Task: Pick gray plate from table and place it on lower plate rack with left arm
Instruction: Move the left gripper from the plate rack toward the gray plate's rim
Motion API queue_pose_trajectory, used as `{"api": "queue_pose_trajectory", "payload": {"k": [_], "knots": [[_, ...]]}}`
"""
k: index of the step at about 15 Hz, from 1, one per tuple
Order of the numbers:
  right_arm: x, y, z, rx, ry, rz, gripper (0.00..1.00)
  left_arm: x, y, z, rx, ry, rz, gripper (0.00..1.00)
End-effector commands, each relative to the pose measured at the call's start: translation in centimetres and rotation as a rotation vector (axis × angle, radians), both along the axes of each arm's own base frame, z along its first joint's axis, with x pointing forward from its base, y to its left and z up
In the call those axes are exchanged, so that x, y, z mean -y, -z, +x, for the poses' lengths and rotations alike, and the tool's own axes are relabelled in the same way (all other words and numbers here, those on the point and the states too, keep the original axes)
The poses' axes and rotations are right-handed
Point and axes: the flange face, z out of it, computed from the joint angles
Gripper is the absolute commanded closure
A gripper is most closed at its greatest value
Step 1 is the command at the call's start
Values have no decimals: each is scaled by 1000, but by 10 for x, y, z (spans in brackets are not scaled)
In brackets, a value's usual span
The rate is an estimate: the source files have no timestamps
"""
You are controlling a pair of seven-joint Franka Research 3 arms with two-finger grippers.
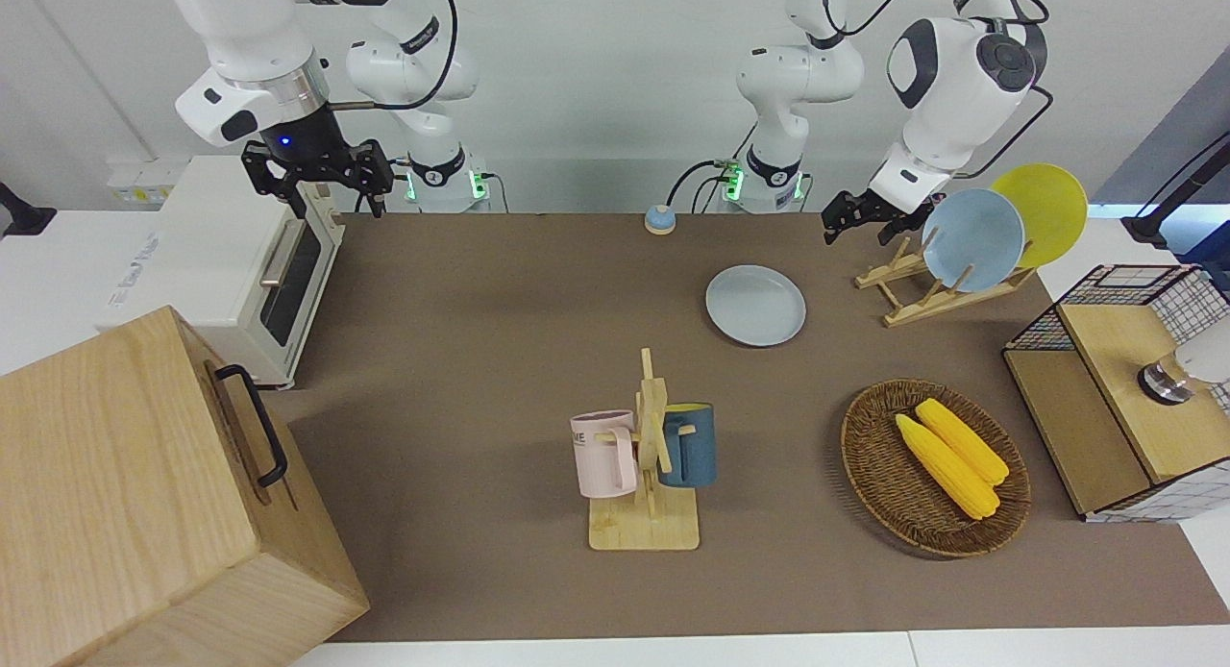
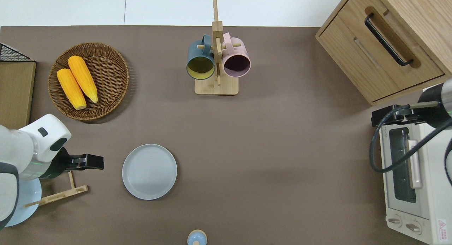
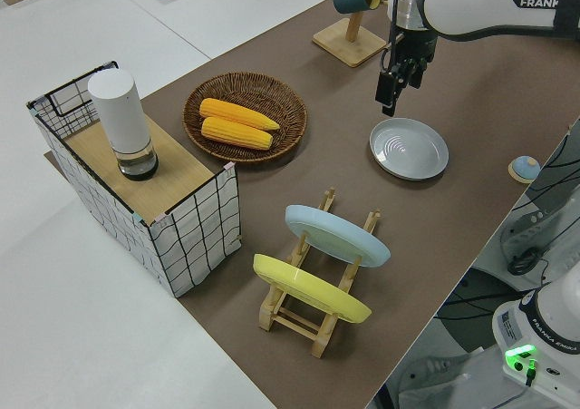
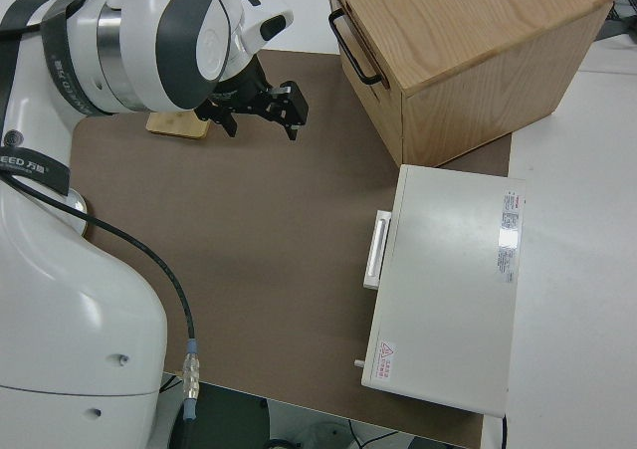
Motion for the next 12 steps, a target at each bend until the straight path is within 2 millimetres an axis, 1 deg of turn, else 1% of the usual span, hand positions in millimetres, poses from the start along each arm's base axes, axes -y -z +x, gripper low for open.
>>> {"api": "queue_pose_trajectory", "payload": {"k": [1,4,7,12], "knots": [[-1,-3,0,5,3,3,17,-6,46,-19,28,-15,-7,2],[-1,-3,0,5,3,3,17,-7,94,-41,61,-20,10,2],[-1,-3,0,5,3,3,17,0,135,-56,86,-10,21,2],[-1,-3,0,5,3,3,17,12,167,-55,83,12,32,5]]}}
